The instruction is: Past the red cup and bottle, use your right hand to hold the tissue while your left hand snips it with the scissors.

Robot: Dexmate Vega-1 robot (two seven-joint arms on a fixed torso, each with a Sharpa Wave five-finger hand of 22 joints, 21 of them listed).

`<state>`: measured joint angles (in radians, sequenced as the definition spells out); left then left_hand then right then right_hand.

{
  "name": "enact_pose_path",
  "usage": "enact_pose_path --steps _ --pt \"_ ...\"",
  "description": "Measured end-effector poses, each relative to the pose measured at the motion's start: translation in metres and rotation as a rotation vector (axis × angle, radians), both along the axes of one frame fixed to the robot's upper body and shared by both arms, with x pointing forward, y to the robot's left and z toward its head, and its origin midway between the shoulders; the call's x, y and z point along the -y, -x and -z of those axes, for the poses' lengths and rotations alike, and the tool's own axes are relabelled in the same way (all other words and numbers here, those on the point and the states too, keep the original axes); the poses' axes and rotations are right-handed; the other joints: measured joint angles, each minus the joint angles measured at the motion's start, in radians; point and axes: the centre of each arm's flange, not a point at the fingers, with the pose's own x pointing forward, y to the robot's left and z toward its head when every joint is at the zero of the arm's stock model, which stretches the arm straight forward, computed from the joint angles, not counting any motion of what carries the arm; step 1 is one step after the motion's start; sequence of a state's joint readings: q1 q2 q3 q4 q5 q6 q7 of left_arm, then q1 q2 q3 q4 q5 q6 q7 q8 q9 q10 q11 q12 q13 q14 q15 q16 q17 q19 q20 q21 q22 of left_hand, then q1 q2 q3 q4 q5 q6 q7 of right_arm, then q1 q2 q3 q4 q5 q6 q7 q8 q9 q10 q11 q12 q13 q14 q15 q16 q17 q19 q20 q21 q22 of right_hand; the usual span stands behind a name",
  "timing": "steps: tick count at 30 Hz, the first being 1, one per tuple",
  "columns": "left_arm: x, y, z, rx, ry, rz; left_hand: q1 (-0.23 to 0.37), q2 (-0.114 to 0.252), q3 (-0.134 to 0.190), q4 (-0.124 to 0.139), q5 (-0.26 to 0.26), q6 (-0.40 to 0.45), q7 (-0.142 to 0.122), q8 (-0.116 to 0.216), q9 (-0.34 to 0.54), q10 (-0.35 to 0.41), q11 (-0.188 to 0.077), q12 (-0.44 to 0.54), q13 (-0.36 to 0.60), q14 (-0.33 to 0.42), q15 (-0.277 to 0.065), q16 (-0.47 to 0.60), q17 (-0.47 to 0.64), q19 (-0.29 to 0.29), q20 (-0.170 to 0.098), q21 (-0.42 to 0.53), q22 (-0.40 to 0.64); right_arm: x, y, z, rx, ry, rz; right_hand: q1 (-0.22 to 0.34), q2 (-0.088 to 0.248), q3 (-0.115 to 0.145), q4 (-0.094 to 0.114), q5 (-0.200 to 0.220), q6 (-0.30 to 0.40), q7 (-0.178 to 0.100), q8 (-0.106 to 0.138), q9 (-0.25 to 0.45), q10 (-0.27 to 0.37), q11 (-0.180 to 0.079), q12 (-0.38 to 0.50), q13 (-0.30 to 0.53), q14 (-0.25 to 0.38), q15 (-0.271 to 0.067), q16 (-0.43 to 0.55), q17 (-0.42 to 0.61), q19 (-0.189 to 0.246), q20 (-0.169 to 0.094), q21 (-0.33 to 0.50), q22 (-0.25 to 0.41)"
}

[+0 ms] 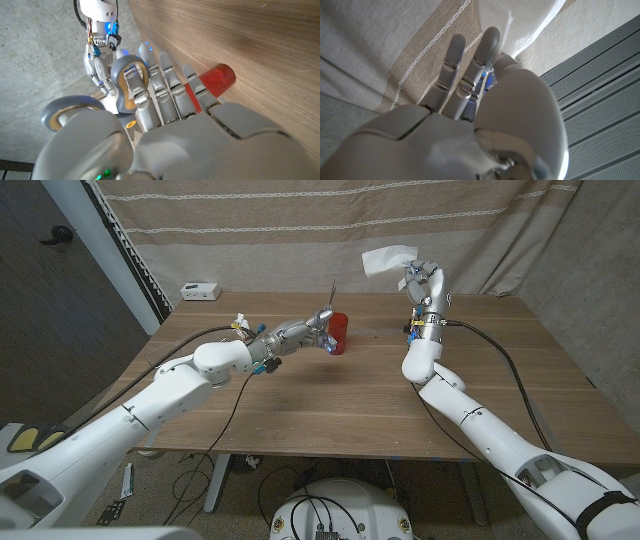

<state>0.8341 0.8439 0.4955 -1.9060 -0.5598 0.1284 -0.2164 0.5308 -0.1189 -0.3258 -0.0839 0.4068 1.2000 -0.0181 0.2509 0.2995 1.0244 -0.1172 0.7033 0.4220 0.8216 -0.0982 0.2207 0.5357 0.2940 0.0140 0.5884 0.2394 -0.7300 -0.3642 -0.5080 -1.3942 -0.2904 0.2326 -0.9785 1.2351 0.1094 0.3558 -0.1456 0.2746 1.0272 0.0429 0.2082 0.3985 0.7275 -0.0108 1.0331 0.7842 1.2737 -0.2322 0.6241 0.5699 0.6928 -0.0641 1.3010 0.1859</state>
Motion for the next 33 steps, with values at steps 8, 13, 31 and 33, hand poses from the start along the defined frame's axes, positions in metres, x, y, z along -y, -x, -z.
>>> enact_pose_path --steps 8,13,31,33 --pt "0.009 -0.004 -0.005 0.018 -0.002 0.025 0.004 0.004 0.000 0.000 0.000 0.000 0.000 0.001 0.000 0.001 0.001 0.000 -0.005 0.000 0.000 0.000 -0.001 0.000 0.000 0.000 0.000 0.000 0.001 -0.003 0.006 0.014 0.007 -0.004 -0.004 0.009 -0.005 0.007 0.000 0.000 0.000 -0.005 0.009 0.002 0.000 -0.004 0.005 -0.005 0.000 0.000 0.000 0.000 0.000 0.000" --pt "0.014 -0.007 -0.008 0.027 -0.002 0.039 0.009 0.009 0.003 0.003 0.006 0.000 0.000 0.002 0.000 0.002 0.002 0.002 -0.002 0.000 0.000 0.000 -0.003 0.000 0.000 0.000 0.000 0.000 0.002 -0.004 0.013 0.019 0.015 -0.004 -0.004 0.016 -0.006 0.008 0.000 0.000 0.000 -0.005 0.011 0.001 0.000 -0.003 0.005 -0.005 -0.012 -0.005 0.000 0.000 0.000 -0.002" --pt "0.034 -0.018 -0.013 0.040 0.007 0.087 0.009 0.009 0.003 0.003 0.006 0.000 0.000 0.004 -0.003 -0.001 -0.001 0.004 -0.005 0.000 0.000 0.000 -0.003 0.000 0.000 0.000 0.000 0.001 0.008 -0.003 0.033 0.013 0.041 -0.012 -0.012 0.023 -0.010 0.022 0.004 0.004 0.000 -0.014 0.014 -0.003 -0.005 -0.001 0.018 -0.003 -0.017 0.007 0.000 0.000 0.008 -0.002" --pt "0.036 -0.019 -0.013 0.040 0.009 0.092 0.009 0.009 0.003 0.003 0.006 0.000 0.000 0.004 -0.002 -0.001 -0.001 0.004 -0.005 0.000 0.000 0.000 -0.003 0.000 0.000 0.000 0.000 0.000 0.008 -0.002 0.033 0.014 0.042 -0.012 -0.012 0.024 -0.009 0.021 0.004 0.004 0.000 -0.014 0.014 -0.003 -0.005 -0.001 0.023 0.002 -0.017 0.007 0.000 0.000 0.008 -0.002"
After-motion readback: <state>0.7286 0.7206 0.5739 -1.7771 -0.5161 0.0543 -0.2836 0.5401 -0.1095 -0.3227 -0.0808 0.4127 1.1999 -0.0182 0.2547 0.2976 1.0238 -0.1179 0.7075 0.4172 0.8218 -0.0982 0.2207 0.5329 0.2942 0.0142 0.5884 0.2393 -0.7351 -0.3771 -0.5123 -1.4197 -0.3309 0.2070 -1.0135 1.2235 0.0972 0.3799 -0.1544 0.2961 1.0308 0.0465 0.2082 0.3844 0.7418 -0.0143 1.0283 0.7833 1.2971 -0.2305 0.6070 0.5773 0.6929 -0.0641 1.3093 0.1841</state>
